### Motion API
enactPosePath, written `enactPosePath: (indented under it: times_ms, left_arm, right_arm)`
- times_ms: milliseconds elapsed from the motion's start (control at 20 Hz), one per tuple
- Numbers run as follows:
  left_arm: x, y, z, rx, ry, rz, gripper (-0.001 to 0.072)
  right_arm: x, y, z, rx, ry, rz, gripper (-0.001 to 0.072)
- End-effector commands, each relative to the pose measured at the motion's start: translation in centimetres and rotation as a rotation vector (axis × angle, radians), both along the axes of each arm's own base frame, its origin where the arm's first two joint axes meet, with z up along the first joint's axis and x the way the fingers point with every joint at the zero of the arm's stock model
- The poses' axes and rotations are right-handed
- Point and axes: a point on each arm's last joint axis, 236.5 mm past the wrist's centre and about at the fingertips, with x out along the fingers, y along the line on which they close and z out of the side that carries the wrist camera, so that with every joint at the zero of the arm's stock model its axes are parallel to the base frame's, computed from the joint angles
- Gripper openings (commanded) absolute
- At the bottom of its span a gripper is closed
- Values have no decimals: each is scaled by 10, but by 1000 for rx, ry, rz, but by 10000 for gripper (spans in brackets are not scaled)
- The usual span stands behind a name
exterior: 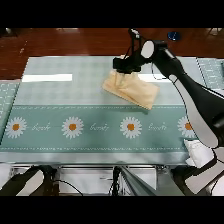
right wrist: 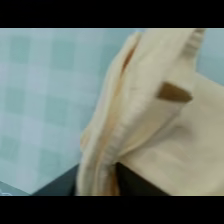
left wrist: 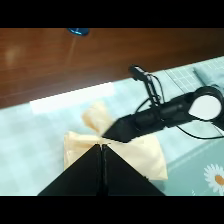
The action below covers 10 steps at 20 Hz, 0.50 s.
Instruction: Fold the shirts.
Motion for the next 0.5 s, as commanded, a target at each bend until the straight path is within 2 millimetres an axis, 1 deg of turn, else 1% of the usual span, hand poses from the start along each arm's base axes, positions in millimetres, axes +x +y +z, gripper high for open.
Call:
enactPosePath:
  times_ms: [0, 50, 100, 150, 200, 250, 300, 350, 400, 450]
  left_arm:
    - [-3, -4, -15, 2, 43, -22, 31]
    - [-2, -4, -22, -1, 60, -22, 31]
    - [-1, -4, -29, -5, 77, -22, 31]
    - [0, -4, -35, -8, 93, -23, 31]
    - [1, -4, -40, -11, 108, -23, 31]
    - [1, -3, -45, -9, 116, -26, 31]
    - [2, -3, -50, -6, 122, -28, 31]
    - [2, -3, -53, -3, 126, -31, 32]
    - [3, -3, -56, -1, 132, -31, 31]
    - [4, 0, -62, 10, 142, -23, 31]
  right_arm:
    - [2, 32, 6, 96, -22, -15, 516]
    - [4, 27, 14, 98, -36, -14, 543]
    - [5, 17, 27, 85, -64, -4, 547]
    - [7, 2, 41, 62, -94, 2, 547]
    - [8, -22, 55, 11, -119, -4, 546]
    - [8, -56, 64, -72, -131, -18, 545]
    - [3, -103, 69, -208, -121, -42, 541]
    - [-7, -157, 72, -367, -88, -67, 513]
    - [-24, -220, 73, -556, -20, -96, 461]
    - [-45, -282, 76, -723, 74, -126, 447]
